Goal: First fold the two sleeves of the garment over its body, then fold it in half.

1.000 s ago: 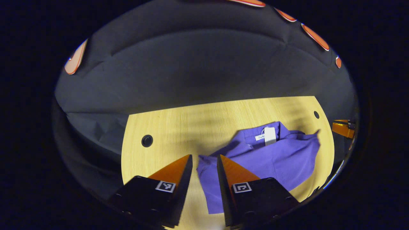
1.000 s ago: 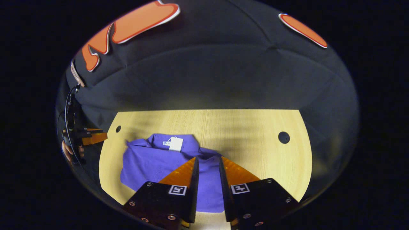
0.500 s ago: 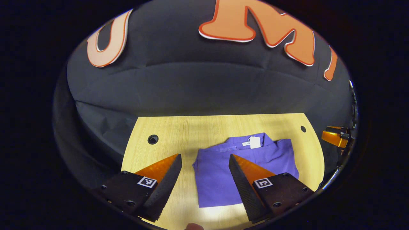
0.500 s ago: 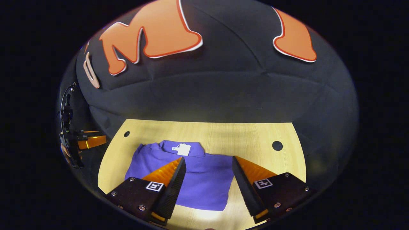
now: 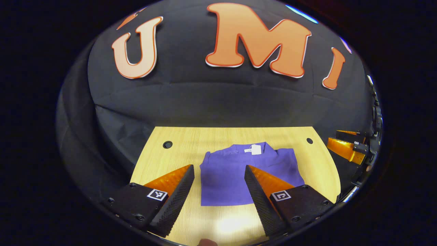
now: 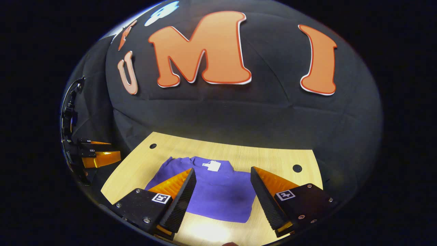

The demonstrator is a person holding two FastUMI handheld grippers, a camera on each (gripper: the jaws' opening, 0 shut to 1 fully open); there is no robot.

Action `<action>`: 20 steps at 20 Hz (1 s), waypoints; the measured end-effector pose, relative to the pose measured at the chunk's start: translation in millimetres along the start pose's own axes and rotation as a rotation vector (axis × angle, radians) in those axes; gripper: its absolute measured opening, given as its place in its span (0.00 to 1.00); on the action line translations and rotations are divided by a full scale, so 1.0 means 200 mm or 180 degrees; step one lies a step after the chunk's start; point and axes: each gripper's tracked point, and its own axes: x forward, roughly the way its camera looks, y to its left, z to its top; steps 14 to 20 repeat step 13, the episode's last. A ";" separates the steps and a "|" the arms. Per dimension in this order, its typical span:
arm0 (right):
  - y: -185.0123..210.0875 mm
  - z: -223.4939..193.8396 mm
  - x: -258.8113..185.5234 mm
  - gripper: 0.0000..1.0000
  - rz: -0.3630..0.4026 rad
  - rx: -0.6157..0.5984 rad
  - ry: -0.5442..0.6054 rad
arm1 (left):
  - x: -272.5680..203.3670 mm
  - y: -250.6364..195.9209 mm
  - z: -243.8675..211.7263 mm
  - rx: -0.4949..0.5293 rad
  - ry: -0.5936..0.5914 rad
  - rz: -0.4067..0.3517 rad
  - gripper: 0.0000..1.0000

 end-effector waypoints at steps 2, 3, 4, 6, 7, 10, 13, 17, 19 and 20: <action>-0.01 0.03 0.00 0.96 -0.0022 -0.0103 -0.0145 | -0.11 -0.03 0.03 0.0043 -0.0234 0.0057 0.95; -0.01 0.04 0.00 0.96 -0.0044 -0.0157 -0.0217 | -0.17 -0.04 0.05 0.0030 -0.0358 0.0090 0.95; -0.01 0.06 -0.01 0.96 -0.0061 -0.0197 -0.0291 | -0.22 -0.06 0.07 0.0018 -0.0453 0.0093 0.95; -0.01 0.08 0.00 0.96 -0.0037 -0.0247 -0.0427 | -0.33 -0.09 0.09 -0.0014 -0.0656 0.0112 0.95; 0.00 0.09 0.01 0.96 -0.0007 -0.0271 -0.0477 | -0.39 -0.09 0.10 -0.0011 -0.0732 0.0131 0.94; 0.01 0.12 0.01 1.00 0.0070 -0.0357 -0.0636 | -0.46 -0.14 0.12 -0.0021 -0.0915 0.0219 0.94; 0.04 0.18 -0.01 0.95 0.0075 -0.0400 -0.0862 | -0.58 -0.16 0.14 -0.0149 -0.1126 0.0265 0.96; 0.04 0.18 -0.01 0.95 0.0075 -0.0400 -0.0862 | -0.58 -0.16 0.14 -0.0149 -0.1126 0.0265 0.96; 0.04 0.18 -0.01 0.95 0.0075 -0.0400 -0.0862 | -0.58 -0.16 0.14 -0.0149 -0.1126 0.0265 0.96; 0.04 0.18 -0.01 0.95 0.0075 -0.0400 -0.0862 | -0.58 -0.16 0.14 -0.0149 -0.1126 0.0265 0.96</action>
